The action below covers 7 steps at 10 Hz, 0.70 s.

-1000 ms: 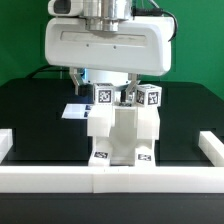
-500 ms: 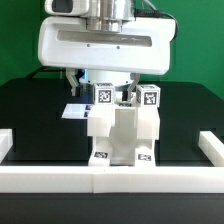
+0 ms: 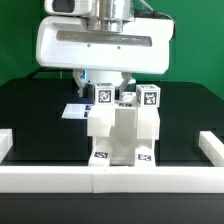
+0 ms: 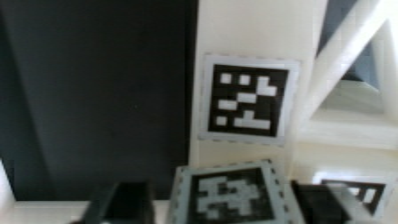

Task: Assemble chair

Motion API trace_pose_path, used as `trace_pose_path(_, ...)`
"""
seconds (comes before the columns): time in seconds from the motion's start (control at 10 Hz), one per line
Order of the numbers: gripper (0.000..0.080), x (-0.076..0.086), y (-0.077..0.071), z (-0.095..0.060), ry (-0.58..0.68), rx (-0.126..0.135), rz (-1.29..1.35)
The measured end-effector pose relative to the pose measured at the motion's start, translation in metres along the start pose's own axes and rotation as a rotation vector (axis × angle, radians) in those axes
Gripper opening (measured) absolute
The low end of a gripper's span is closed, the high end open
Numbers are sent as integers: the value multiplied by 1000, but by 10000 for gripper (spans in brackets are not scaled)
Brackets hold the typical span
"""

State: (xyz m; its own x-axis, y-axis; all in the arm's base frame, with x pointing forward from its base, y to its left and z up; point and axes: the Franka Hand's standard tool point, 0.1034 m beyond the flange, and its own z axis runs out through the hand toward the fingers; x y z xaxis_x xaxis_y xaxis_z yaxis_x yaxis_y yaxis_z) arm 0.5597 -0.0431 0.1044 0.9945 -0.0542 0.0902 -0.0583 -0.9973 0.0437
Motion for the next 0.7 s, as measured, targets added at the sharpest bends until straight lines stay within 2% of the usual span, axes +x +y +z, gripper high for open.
trace_pose_path(0.3,272,0,0,0,0,1,20)
trace_pose_path(0.7,272,-3,-3,0,-16,6,367)
